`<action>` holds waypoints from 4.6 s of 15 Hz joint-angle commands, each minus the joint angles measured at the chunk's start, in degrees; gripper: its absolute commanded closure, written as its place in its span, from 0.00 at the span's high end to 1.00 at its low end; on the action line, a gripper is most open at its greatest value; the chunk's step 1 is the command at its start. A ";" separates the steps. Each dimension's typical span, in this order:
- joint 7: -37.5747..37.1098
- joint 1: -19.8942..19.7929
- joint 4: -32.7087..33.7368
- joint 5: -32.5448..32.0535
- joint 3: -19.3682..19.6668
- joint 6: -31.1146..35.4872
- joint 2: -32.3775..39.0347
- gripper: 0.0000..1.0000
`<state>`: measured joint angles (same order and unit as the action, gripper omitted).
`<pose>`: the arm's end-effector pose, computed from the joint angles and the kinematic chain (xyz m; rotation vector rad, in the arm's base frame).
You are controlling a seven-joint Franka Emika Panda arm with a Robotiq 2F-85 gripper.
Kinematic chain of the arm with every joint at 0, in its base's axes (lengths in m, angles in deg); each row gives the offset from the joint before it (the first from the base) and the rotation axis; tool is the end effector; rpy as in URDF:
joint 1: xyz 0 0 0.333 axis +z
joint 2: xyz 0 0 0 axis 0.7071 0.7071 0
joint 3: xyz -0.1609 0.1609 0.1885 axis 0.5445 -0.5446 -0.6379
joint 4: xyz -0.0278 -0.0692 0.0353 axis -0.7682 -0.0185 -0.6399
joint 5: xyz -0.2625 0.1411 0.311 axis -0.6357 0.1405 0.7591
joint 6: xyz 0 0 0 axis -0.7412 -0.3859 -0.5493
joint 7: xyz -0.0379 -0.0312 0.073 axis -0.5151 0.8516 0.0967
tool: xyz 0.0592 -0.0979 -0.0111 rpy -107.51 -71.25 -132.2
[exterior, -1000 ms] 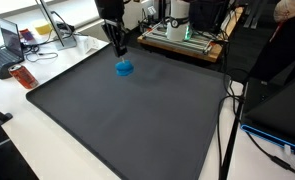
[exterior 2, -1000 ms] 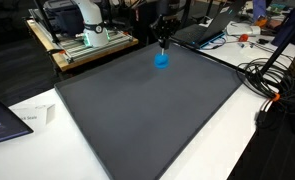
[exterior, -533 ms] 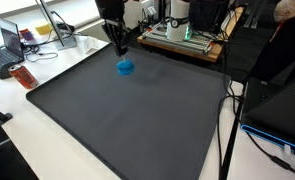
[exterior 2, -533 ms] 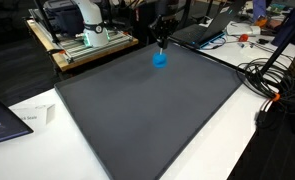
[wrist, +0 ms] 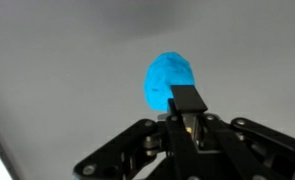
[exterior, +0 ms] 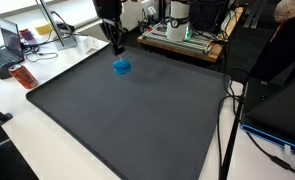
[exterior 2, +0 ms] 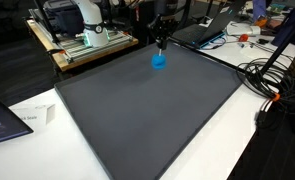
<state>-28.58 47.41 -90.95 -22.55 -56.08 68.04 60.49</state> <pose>0.6126 0.0239 0.3137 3.1204 -0.2819 0.0203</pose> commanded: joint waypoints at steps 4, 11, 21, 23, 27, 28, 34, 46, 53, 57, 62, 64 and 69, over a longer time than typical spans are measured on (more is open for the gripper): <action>-9.13 0.82 0.18 -5.56 1.61 2.58 -0.26 0.03; -9.02 1.22 0.35 -5.80 1.14 1.27 0.11 0.03; -9.99 1.65 1.60 -5.22 0.28 -2.16 0.99 0.03; -5.85 0.64 1.93 -1.53 -0.76 -3.74 0.97 0.03; -1.67 0.25 -0.11 1.15 -1.77 -1.11 -0.64 0.03; -18.84 2.46 0.91 -10.91 1.93 2.58 0.91 0.03; -3.96 1.57 0.61 -1.41 -0.97 0.58 1.21 0.13; 6.34 1.28 -2.34 0.00 -3.18 2.92 -2.40 0.03; 11.40 1.09 -3.05 0.78 -3.51 0.38 -3.37 0.03; 15.11 0.49 -2.16 2.66 -3.57 -1.16 -3.23 0.03; 23.69 -0.56 -3.43 6.89 -3.74 -1.13 -5.26 0.03; 21.48 -0.71 -1.45 6.10 -3.16 -4.27 -4.21 0.03; 24.39 -1.01 -2.91 7.15 -3.27 -3.30 -5.99 0.03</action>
<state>-14.31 47.44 -91.99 -21.39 -57.99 66.73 57.85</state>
